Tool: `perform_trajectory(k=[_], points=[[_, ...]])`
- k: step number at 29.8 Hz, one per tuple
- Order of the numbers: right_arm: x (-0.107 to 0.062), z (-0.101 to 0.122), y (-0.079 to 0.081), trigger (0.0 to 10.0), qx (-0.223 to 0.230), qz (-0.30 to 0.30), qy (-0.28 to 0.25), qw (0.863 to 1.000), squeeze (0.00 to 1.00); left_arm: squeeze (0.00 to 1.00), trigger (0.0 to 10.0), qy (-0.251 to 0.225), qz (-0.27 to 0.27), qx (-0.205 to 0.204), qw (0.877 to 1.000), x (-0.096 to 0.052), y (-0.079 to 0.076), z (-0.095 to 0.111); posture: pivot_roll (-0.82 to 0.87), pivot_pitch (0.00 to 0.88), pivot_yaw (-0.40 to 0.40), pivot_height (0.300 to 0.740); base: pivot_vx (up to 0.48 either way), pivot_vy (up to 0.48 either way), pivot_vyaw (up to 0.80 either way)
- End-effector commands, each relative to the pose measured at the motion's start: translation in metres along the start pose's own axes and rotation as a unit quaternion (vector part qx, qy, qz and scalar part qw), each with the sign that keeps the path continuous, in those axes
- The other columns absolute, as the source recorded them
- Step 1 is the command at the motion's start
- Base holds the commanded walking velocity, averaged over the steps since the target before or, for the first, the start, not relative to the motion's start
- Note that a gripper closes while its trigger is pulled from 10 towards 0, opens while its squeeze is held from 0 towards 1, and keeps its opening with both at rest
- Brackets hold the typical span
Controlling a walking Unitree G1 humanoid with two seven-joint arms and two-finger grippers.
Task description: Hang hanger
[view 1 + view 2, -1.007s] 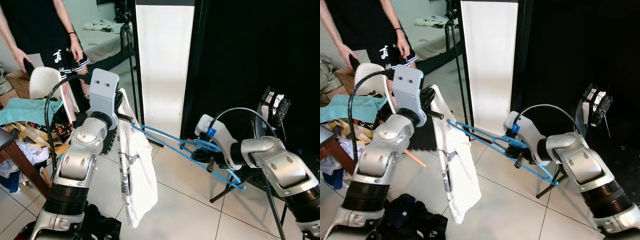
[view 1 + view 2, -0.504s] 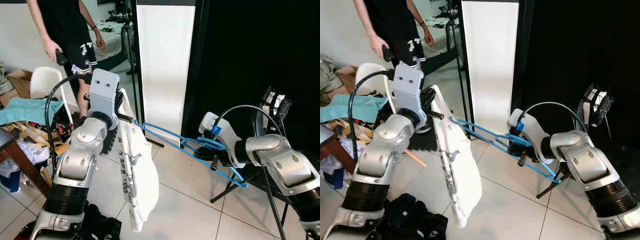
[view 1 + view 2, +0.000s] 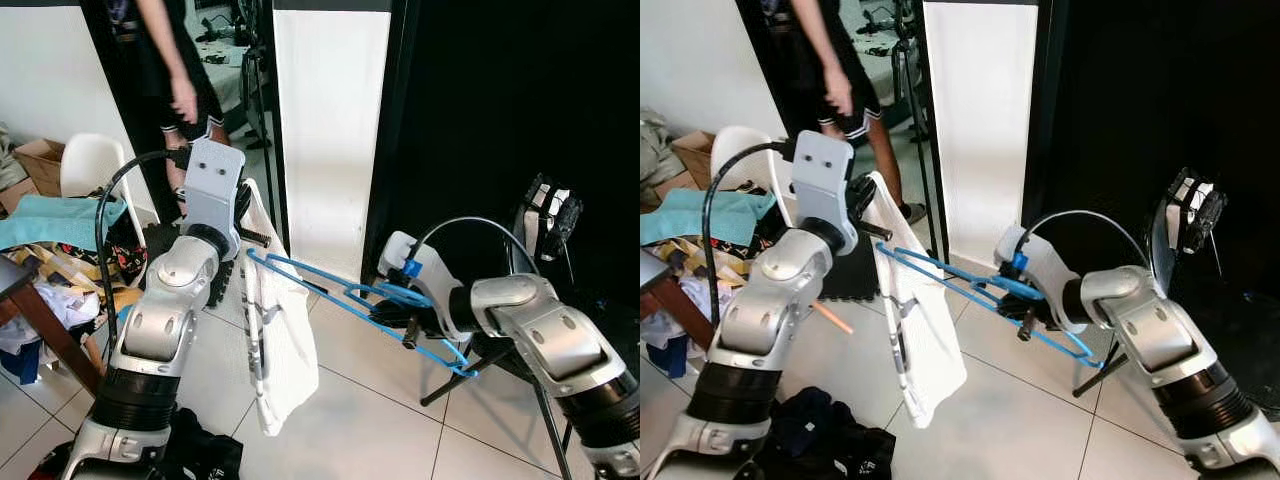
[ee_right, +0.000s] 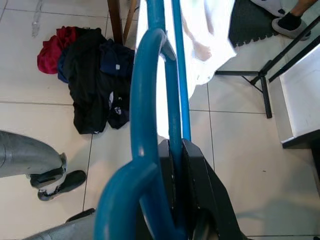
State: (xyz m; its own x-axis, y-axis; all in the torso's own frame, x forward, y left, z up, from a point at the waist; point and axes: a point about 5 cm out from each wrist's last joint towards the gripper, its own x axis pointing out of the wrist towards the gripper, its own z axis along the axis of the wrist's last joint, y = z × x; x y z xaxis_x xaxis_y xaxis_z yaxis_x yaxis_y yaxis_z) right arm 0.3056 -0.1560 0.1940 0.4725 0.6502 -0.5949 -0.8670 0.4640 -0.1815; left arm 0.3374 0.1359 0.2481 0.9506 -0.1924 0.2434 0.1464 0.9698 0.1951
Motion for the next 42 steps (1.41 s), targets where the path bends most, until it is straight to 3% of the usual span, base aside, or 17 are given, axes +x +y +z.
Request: perform_trajectory(k=[1, 6, 16, 23, 29, 42], points=[[0.006, 0.003, 0.002, 10.0, -0.002, 0.002, 0.006, 1.000, 0.00, 0.00, 10.0, -0.022, -0.002, 0.001, 1.000, 0.001, -0.003, 0.012, -0.13, 0.000, -0.001, 0.736, 0.000, 0.000, 0.00], [0.008, 0.004, 0.001, 10.0, 0.001, -0.003, 0.006, 1.000, 0.00, 0.00, 10.0, -0.023, -0.002, 0.002, 1.000, 0.001, -0.003, 0.012, -0.13, 0.000, -0.001, 0.736, 0.000, 0.000, 0.00], [-0.020, -0.009, -0.008, 10.0, -0.009, -0.004, 0.021, 1.000, 0.00, 0.00, 10.0, -0.021, 0.002, 0.006, 1.000, -0.001, 0.001, 0.010, -0.14, 0.000, -0.002, 0.736, 0.000, 0.000, 0.00], [-0.026, -0.015, -0.013, 10.0, -0.002, -0.015, 0.030, 0.999, 0.00, 0.00, 10.0, -0.021, -0.006, 0.009, 1.000, -0.002, -0.002, 0.011, -0.13, 0.000, 0.002, 0.736, 0.000, 0.000, 0.00], [-0.026, -0.014, -0.014, 10.0, -0.002, -0.017, 0.030, 0.999, 0.00, 0.00, 10.0, -0.021, -0.008, 0.010, 1.000, -0.002, -0.002, 0.012, -0.13, 0.000, 0.002, 0.736, 0.000, 0.000, 0.00], [-0.007, -0.002, -0.003, 10.0, -0.009, 0.002, 0.009, 1.000, 0.00, 0.00, 10.0, -0.025, -0.010, 0.009, 1.000, -0.002, -0.005, 0.014, -0.13, 0.000, 0.000, 0.736, 0.000, 0.000, 0.00]])
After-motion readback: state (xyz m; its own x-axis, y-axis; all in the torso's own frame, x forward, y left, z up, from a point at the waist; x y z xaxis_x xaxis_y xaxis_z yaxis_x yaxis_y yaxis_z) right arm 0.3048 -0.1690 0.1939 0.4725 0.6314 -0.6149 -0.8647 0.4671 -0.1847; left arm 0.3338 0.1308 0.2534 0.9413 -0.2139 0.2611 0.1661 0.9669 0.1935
